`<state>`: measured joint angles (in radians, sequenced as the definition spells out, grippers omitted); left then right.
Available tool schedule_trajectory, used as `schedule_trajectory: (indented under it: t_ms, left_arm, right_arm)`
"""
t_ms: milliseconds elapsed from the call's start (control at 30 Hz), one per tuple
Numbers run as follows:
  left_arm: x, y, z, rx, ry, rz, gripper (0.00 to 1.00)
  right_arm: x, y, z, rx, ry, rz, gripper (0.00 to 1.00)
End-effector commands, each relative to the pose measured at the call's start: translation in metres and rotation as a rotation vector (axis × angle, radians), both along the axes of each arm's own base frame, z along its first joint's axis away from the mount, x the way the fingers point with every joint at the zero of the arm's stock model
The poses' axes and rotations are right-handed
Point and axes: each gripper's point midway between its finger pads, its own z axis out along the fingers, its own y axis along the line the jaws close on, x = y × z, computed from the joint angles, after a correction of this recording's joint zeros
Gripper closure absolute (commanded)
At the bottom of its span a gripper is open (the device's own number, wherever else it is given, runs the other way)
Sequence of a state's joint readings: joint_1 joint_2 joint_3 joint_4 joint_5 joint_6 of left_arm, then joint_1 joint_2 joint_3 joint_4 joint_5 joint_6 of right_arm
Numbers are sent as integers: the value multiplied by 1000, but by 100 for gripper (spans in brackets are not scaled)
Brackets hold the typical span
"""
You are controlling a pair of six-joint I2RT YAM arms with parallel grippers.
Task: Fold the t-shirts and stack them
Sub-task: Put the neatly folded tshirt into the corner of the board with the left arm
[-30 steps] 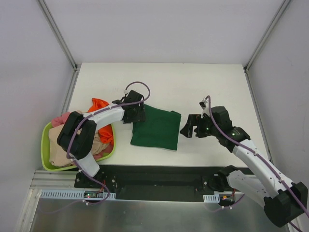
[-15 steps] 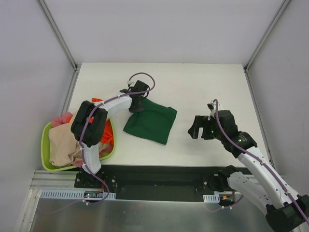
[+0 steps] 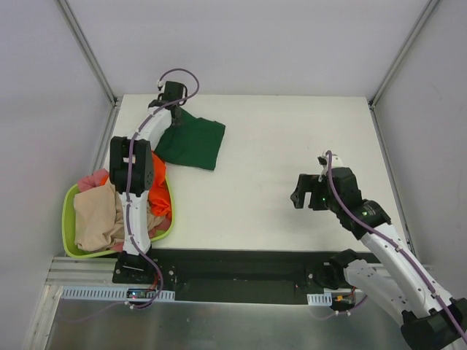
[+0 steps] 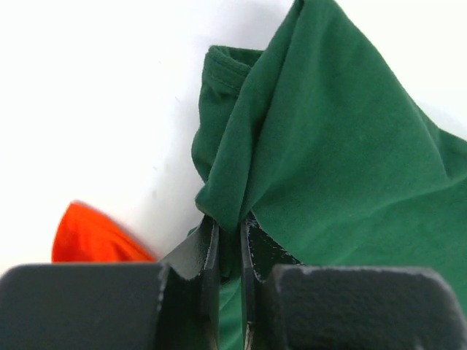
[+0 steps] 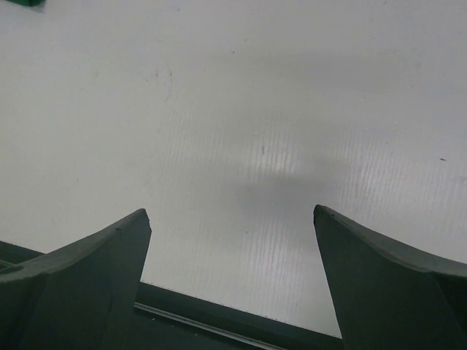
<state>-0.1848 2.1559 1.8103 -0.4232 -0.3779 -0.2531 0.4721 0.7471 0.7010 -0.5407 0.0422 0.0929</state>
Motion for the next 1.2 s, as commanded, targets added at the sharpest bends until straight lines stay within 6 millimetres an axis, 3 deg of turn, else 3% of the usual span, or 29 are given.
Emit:
schedule_trajectory:
  t_ms: [0,167,433,567,667,733,933,1033,1167]
  left_arm:
    - [23,39,14,96,-11,-3,100]
    - [37,82,25,187,-18,24,100]
    - [52,114,15,300,13,49,100]
    - [56,141,12,354,17,126,100]
    - [62,146,12,380,13,130,100]
    - [62,161,10,393,28,132,100]
    - [71,165,20,406,-3,122,92]
    - [70,175,33,440,-35,192,86]
    - [69,180,39,471,-40,214,40]
  right_arm:
    - [6,-13,6,-54,-4,-42,4]
    - [14,-18,4,-85,21,-70,4]
    - [22,-15,-6,-94,86,-77,4]
    - [22,-13,-7,-82,100,-78,4]
    - [22,-13,-8,-76,103,-93,4]
    - [20,-13,-12,-76,115,-90,4]
    - [17,-11,-15,-65,132,-86,4]
    - [17,-10,-14,-56,129,-83,4]
    - [15,-11,-12,-53,120,-84,4]
